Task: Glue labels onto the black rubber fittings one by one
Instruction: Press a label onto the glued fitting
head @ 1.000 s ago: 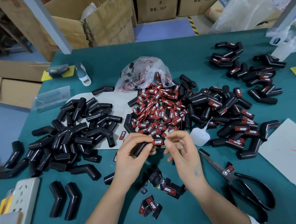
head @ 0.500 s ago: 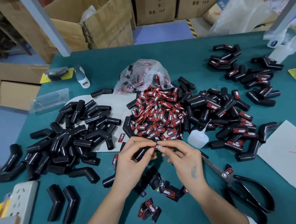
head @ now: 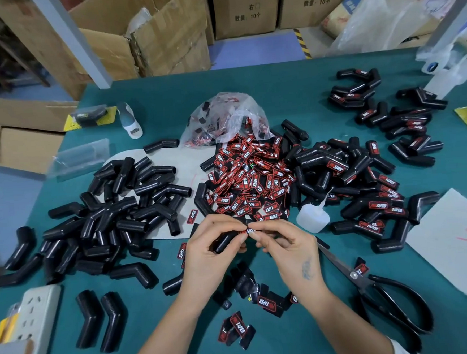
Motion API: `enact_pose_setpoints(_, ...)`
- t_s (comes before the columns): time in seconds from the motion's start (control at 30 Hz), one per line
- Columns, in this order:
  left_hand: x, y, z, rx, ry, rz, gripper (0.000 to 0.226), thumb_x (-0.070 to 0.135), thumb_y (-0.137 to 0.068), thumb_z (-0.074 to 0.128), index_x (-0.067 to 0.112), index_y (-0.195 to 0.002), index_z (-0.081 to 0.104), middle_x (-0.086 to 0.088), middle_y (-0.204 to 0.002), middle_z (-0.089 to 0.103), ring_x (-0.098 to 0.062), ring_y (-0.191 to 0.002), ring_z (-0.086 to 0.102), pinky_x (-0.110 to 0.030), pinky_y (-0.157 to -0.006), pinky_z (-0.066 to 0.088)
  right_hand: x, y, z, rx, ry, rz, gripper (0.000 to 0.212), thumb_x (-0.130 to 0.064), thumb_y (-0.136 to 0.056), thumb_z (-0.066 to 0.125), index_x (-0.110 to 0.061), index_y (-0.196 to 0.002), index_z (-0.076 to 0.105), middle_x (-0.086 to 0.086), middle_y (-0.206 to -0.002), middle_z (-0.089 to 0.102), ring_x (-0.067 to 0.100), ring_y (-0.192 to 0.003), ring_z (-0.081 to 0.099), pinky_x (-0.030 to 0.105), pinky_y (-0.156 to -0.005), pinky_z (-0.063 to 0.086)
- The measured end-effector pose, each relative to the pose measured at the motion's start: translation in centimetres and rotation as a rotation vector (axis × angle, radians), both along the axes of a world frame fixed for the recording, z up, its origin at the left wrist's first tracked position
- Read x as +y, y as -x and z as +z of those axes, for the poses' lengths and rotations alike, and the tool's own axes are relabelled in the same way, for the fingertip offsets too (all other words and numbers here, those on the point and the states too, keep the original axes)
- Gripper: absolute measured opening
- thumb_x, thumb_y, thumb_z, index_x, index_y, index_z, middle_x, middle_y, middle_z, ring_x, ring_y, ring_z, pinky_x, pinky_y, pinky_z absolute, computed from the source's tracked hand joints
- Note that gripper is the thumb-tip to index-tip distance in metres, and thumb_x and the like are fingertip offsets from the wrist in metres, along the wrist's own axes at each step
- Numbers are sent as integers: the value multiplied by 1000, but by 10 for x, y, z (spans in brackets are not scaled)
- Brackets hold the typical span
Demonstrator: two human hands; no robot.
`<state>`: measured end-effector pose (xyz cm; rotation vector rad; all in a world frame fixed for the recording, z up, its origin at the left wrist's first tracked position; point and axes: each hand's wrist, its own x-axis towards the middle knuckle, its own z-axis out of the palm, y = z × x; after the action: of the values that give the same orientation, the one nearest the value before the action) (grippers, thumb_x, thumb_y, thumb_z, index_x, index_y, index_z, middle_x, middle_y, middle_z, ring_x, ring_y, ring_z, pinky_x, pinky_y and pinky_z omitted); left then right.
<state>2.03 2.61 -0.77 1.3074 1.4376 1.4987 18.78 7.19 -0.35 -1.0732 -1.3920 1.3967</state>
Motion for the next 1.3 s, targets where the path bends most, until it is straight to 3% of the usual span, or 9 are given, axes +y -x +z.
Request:
enact_pose_setpoints(0.17, 1, 0, 0, -14, -9, 0, 12, 15, -94, 78, 17, -105, 82, -4, -114, 70, -33, -103, 71, -42, -74, 64, 0, -1, 3, 0, 10, -12, 25, -19, -92, 80, -41, -103, 82, -4, -99, 78, 16, -80, 74, 19, -73, 56)
enact_pose_setpoints(0.3, 0, -1, 1, -65, -12, -13, 13, 3, -93, 77, 9, -104, 81, -6, -114, 73, -30, -103, 72, -34, -75, 64, -2, -1, 9, 33, 32, -21, 14, -33, -88, 80, -41, -101, 83, -5, -98, 79, 14, -80, 75, 18, -73, 55)
enact_pose_setpoints(0.67, -1, -4, 5, -136, -8, 16, 13, 18, -90, 79, 19, -102, 83, -4, -115, 76, -26, -104, 75, -32, -77, 64, -1, -1, 12, 69, 48, -26, 19, -23, -87, 81, -39, -97, 84, -2, -93, 80, 12, -76, 74, 16, -72, 54)
enact_pose_setpoints(0.9, -2, -3, 3, -38, -29, 18, 14, 21, -94, 77, 20, -107, 83, -2, -119, 74, -29, -107, 73, -34, -78, 65, -2, -1, 12, 46, 30, -35, 26, -15, -90, 80, -39, -99, 83, -4, -95, 80, 13, -78, 74, 16, -74, 55)
enact_pose_setpoints(1.03, -2, -2, 1, 10, -56, 0, 14, 19, -96, 76, 19, -108, 81, 0, -119, 74, -30, -108, 72, -36, -78, 65, -3, -1, 12, 35, 1, -36, 23, -20, -90, 80, -40, -99, 83, -5, -96, 79, 14, -78, 74, 18, -74, 56)
enact_pose_setpoints(1.13, -1, -1, -2, 41, -63, -6, 13, 18, -96, 76, 17, -109, 81, -2, -118, 73, -32, -107, 72, -40, -78, 64, -2, -2, 11, 22, -18, -38, 32, -10, -92, 78, -40, -99, 83, -4, -96, 79, 16, -78, 74, 18, -74, 56)
enact_pose_setpoints(1.3, -2, -3, -1, 32, -86, 1, 13, 16, -95, 77, 17, -107, 81, -1, -118, 75, -30, -109, 72, -36, -79, 65, -2, -2, 13, 17, -14, -40, 28, -13, -91, 79, -40, -98, 83, -4, -96, 79, 15, -78, 74, 17, -73, 55)
